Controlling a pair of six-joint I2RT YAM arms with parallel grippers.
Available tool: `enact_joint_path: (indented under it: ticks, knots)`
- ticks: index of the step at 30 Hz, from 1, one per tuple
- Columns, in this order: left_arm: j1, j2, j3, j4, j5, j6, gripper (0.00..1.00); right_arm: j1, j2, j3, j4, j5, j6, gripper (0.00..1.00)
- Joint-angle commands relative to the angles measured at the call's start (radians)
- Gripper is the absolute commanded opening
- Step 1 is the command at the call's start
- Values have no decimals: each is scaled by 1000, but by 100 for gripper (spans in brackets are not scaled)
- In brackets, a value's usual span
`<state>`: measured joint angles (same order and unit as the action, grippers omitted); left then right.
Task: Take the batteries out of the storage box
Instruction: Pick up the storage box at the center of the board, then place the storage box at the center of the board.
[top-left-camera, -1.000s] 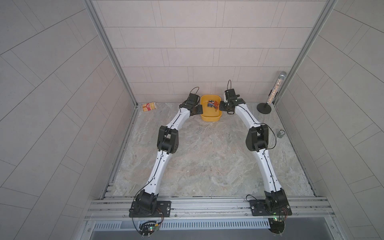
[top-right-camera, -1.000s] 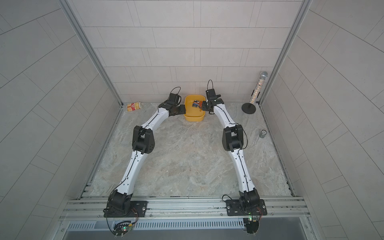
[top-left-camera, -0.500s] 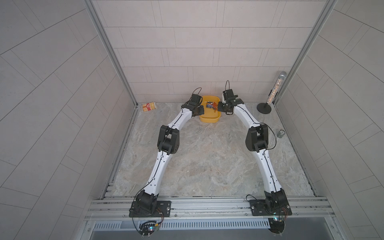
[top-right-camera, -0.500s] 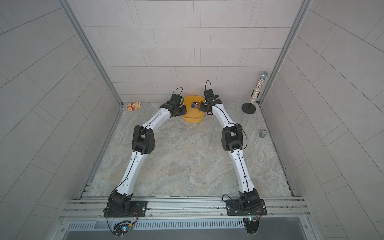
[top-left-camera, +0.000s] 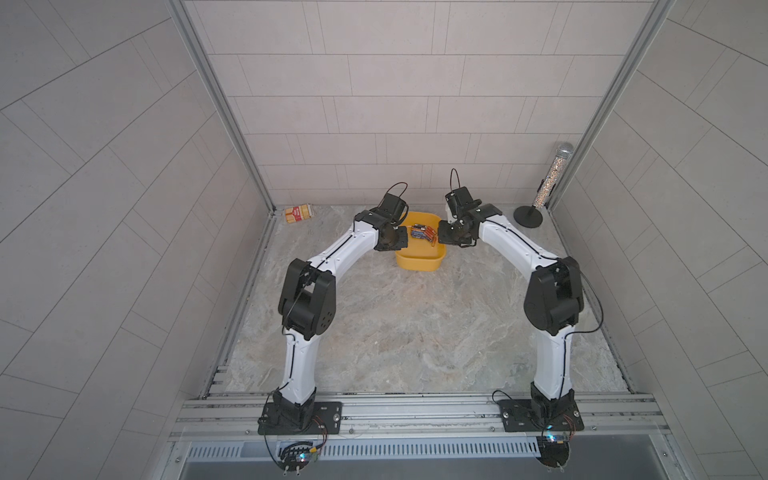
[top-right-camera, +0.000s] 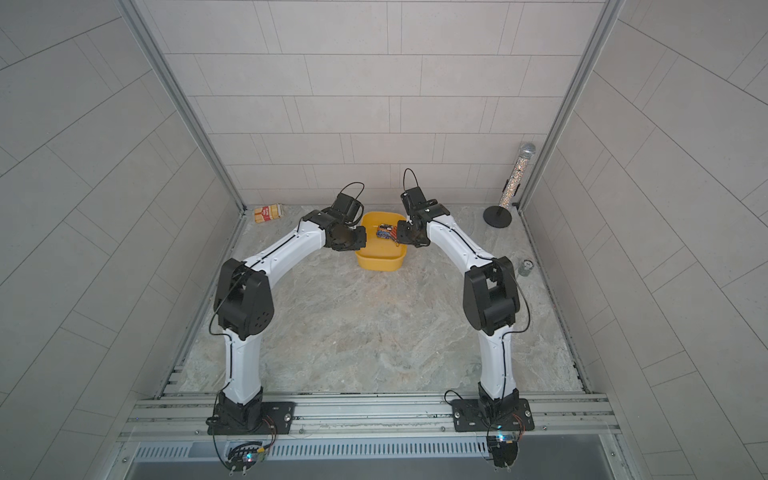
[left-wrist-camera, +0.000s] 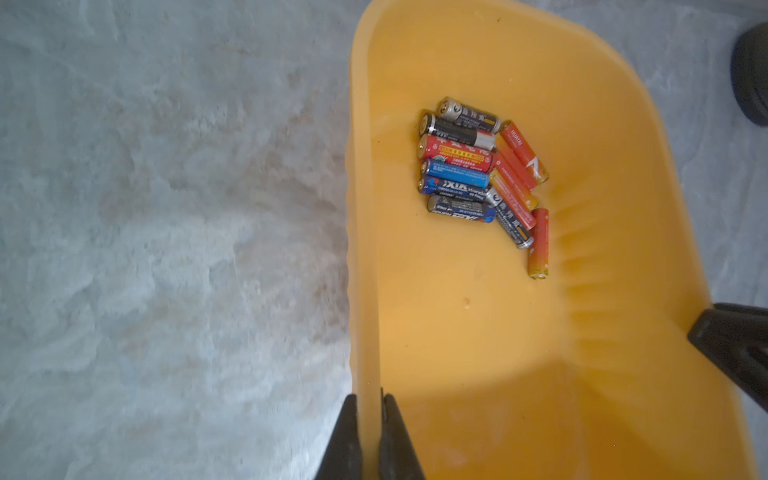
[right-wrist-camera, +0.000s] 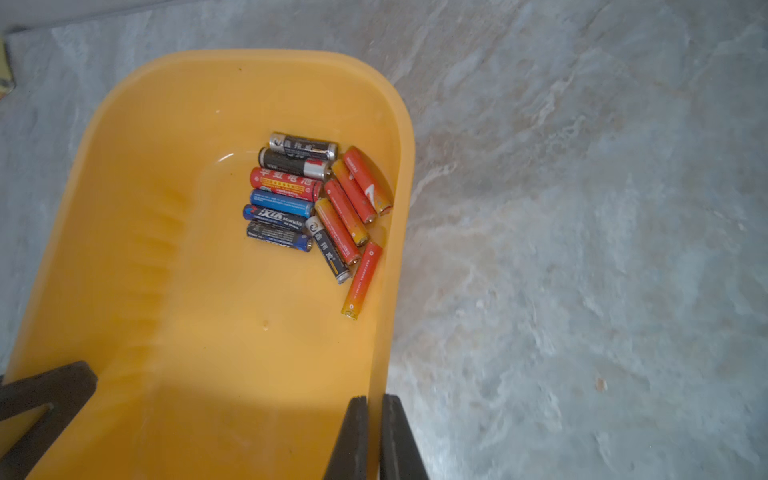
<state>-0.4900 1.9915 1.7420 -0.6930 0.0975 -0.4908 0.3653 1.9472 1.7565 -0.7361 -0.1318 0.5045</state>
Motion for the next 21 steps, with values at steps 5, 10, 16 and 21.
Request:
enact_joint_path:
  ticks: [5, 10, 16, 21]
  knots:
    - [-77, -207, -344, -27, -52, -37, 0, 99, -234, -317, 52, 138, -25, 0]
    - [-173, -347, -589, 152, -193, -103, 0, 180, -421, -632, 296, 182, 31, 0]
    - [-317, -425, -765, 303, -366, -164, 0, 253, -551, -870, 477, 246, 30, 0]
    - [-363, -396, -837, 349, -379, -209, 0, 301, -627, -1013, 569, 289, 38, 0]
